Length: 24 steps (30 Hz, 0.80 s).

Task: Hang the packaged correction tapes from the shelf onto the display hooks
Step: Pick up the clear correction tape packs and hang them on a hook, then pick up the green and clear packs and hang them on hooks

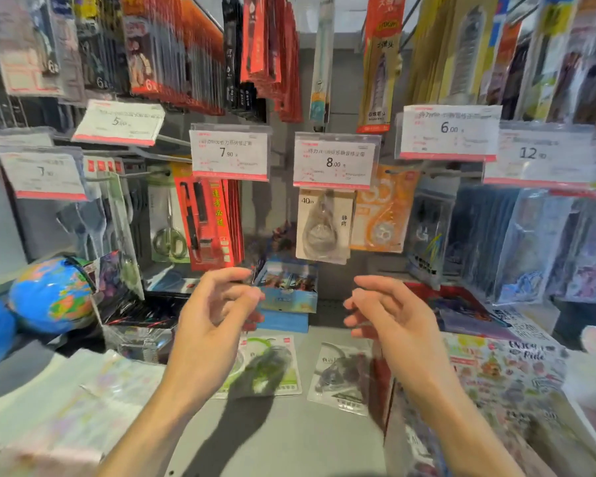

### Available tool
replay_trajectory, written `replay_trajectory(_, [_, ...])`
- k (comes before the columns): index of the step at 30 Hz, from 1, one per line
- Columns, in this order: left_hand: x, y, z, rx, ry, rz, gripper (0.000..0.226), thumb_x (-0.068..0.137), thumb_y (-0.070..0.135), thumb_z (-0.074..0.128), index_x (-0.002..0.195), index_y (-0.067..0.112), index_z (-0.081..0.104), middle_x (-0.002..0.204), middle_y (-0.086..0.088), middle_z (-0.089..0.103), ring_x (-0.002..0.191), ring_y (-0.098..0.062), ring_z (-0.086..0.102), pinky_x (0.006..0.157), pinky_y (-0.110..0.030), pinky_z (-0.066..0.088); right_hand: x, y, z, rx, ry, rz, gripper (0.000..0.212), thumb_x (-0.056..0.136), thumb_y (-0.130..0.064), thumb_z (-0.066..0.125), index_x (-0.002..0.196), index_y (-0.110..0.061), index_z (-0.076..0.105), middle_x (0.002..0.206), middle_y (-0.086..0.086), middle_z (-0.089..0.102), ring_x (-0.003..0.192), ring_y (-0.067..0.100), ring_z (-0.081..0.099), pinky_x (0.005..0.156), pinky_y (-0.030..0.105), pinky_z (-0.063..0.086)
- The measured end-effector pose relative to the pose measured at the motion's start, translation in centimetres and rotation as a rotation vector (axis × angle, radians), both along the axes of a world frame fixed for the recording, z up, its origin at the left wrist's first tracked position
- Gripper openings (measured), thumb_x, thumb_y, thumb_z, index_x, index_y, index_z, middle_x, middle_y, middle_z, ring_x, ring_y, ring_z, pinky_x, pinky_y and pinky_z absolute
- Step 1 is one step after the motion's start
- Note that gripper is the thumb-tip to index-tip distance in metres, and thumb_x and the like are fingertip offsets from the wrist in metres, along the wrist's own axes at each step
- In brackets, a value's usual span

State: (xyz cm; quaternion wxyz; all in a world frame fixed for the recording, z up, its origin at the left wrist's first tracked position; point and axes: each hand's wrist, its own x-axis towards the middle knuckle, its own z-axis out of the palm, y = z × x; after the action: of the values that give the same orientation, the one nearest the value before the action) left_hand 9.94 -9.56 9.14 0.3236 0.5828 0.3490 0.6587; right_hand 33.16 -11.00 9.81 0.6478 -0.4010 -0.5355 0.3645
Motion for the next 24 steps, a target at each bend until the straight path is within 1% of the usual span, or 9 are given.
replay_trajectory(2, [-0.9, -0.6, -1.2, -0.032, -0.006, -0.009, 0.024, 0.087, 0.032, 0.073, 0.110, 0.025, 0.067, 0.091, -0.008, 0.076, 0.072, -0.021, 0.073, 0.067, -0.031, 0.059, -0.7, -0.8, -1.2, -0.029, 0.004, -0.006, 0.014, 0.097, -0.012, 0.067, 0.110, -0.016, 0.071, 0.085, 0.008, 0.079, 0.069, 0.015, 0.072, 0.061, 0.022, 0.058])
replay_trajectory(4, [-2.0, -0.9, -2.3, -0.059, -0.039, -0.013, 0.020, 0.088, 0.031, 0.077, 0.106, 0.029, 0.069, 0.091, -0.005, 0.077, 0.074, -0.021, 0.073, 0.067, -0.030, 0.058, -1.4, -1.5, -2.3, -0.049, -0.005, -0.012, 0.013, 0.097, -0.013, 0.067, 0.110, -0.016, 0.071, 0.084, 0.008, 0.078, 0.068, 0.014, 0.071, 0.060, 0.022, 0.058])
replay_trajectory(7, [-4.0, -0.7, -4.1, -0.091, -0.105, -0.015, 0.018, 0.087, 0.030, 0.077, 0.104, 0.032, 0.070, 0.092, -0.006, 0.078, 0.076, -0.019, 0.073, 0.069, -0.030, 0.058, -3.0, -1.9, -4.0, -0.086, 0.029, -0.036, 0.013, 0.096, -0.009, 0.066, 0.109, -0.011, 0.070, 0.083, 0.017, 0.075, 0.065, 0.015, 0.069, 0.054, 0.021, 0.056])
replay_trajectory(9, [-5.0, -0.4, -5.0, -0.104, -0.123, -0.014, 0.018, 0.086, 0.031, 0.074, 0.104, 0.033, 0.071, 0.092, -0.008, 0.078, 0.074, -0.020, 0.074, 0.074, -0.036, 0.057, -3.8, -1.9, -5.1, -0.122, 0.044, -0.041, 0.013, 0.096, -0.010, 0.067, 0.108, -0.010, 0.071, 0.082, 0.015, 0.075, 0.066, 0.016, 0.068, 0.054, 0.021, 0.055])
replay_trajectory(10, [-5.7, -0.1, -5.4, -0.115, -0.126, -0.022, 0.019, 0.084, 0.032, 0.072, 0.103, 0.033, 0.071, 0.092, -0.009, 0.078, 0.073, -0.020, 0.074, 0.074, -0.036, 0.058, -4.5, -1.8, -5.7, -0.137, 0.031, -0.058, 0.012, 0.096, -0.011, 0.068, 0.107, -0.011, 0.071, 0.083, 0.013, 0.076, 0.067, 0.016, 0.068, 0.055, 0.021, 0.055])
replay_trajectory(15, [-10.3, 1.8, -6.0, -0.151, -0.071, -0.101, 0.020, 0.083, 0.033, 0.070, 0.103, 0.034, 0.071, 0.091, -0.007, 0.078, 0.074, -0.017, 0.076, 0.069, -0.021, 0.059, -8.1, -0.5, -8.0, -0.208, -0.022, -0.198, 0.011, 0.096, -0.016, 0.068, 0.105, -0.019, 0.074, 0.088, 0.009, 0.080, 0.069, 0.017, 0.072, 0.059, 0.023, 0.057])
replay_trajectory(18, [-13.0, 3.2, -5.9, -0.182, -0.019, -0.111, 0.016, 0.090, 0.024, 0.069, 0.104, 0.033, 0.070, 0.088, -0.005, 0.078, 0.073, -0.015, 0.076, 0.067, -0.018, 0.059, -10.4, 0.3, -8.8, -0.234, -0.047, -0.264, 0.012, 0.097, -0.014, 0.067, 0.105, -0.018, 0.075, 0.086, 0.006, 0.080, 0.069, 0.015, 0.072, 0.060, 0.025, 0.059])
replay_trajectory(21, [-14.8, 4.3, -5.8, -0.231, -0.009, -0.150, 0.019, 0.093, 0.012, 0.069, 0.109, 0.022, 0.068, 0.088, -0.011, 0.076, 0.072, -0.015, 0.074, 0.069, -0.025, 0.062, -12.0, 1.0, -9.4, -0.244, -0.064, -0.312, 0.011, 0.098, -0.010, 0.065, 0.104, -0.014, 0.074, 0.078, 0.002, 0.079, 0.065, 0.011, 0.070, 0.059, 0.024, 0.059])
replay_trajectory(24, [-15.5, 5.3, -6.0, -0.275, 0.053, -0.216, 0.021, 0.095, 0.008, 0.068, 0.111, 0.021, 0.066, 0.085, -0.007, 0.075, 0.072, -0.015, 0.071, 0.068, -0.026, 0.061, -12.4, 1.8, -9.9, -0.265, -0.094, -0.355, 0.009, 0.098, -0.007, 0.066, 0.103, -0.010, 0.073, 0.074, -0.004, 0.077, 0.061, 0.008, 0.069, 0.057, 0.020, 0.057])
